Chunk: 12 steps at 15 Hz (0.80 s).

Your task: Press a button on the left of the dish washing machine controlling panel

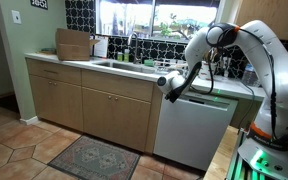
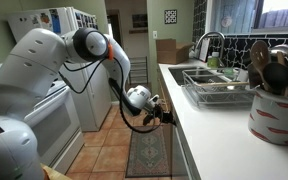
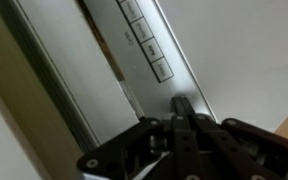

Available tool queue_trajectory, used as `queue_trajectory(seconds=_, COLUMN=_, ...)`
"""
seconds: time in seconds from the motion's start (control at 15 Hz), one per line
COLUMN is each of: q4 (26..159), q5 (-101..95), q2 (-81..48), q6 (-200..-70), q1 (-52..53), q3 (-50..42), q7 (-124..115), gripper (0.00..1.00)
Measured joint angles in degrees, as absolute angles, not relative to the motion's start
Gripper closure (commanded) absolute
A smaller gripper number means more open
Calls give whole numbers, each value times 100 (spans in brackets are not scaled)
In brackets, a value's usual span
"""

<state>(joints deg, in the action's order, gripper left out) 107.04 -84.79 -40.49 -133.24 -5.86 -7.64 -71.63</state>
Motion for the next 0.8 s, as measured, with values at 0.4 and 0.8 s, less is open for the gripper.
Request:
queue_trajectory(seconds=0.4, q4=10566, q5=-8479, q2=-4206, q6=-12920, q1=-508, q3=-703, q7=-7161, gripper=100)
queue_trajectory(seconds=0.8, q4=10274, q5=-8478, q2=-4535, q6=-12198, q1=-365, q3=-610, q7=-7161, gripper=100)
